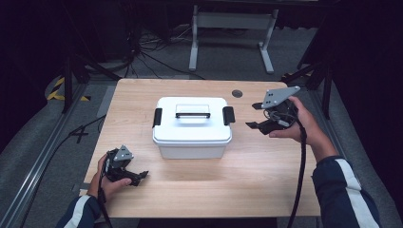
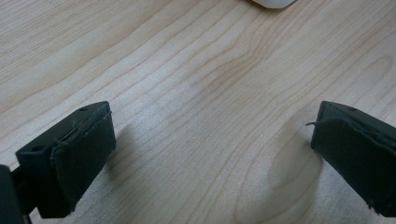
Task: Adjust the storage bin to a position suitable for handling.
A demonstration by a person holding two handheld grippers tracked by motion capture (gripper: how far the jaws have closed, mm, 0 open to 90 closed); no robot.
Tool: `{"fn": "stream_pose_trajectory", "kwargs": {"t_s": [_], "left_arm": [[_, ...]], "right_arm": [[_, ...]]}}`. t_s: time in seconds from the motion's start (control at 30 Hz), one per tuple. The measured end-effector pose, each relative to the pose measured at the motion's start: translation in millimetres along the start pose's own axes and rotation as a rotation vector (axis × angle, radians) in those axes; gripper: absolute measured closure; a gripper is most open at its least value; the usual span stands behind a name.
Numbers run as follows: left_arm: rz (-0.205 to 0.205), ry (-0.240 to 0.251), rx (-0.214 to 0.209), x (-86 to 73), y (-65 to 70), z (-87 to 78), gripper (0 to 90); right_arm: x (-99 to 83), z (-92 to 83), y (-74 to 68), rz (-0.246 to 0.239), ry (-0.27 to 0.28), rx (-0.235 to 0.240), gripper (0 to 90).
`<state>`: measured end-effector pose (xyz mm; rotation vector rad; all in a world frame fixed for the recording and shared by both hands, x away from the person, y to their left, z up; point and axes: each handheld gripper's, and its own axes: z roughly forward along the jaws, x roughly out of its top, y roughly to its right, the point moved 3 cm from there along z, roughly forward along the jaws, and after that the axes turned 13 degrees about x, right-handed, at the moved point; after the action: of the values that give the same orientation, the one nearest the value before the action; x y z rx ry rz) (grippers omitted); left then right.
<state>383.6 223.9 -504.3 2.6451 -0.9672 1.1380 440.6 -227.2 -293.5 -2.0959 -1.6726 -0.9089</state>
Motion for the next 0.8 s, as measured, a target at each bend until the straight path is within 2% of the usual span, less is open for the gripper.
{"fn": "stream_pose_trajectory", "kwargs": {"t_s": [0.4, 0.77, 0.8], "left_arm": [[-0.003, 0.001, -0.004, 0.0, 0.2, 0.3, 0.2], [-0.001, 0.001, -0.005, 0.1, 0.1, 0.3, 0.2], [0.0, 0.003, -0.003, 0.2, -0.1, 0.5, 0.2]], "right_arm": [[41.7, 26.0, -2.4, -0.079, -0.069, 0.055, 36.5], [64.8, 45.9, -3.4, -0.136, -0.109, 0.096, 38.8], [66.3, 48.7, -4.1, -0.145, -0.115, 0.111, 39.1]]}}
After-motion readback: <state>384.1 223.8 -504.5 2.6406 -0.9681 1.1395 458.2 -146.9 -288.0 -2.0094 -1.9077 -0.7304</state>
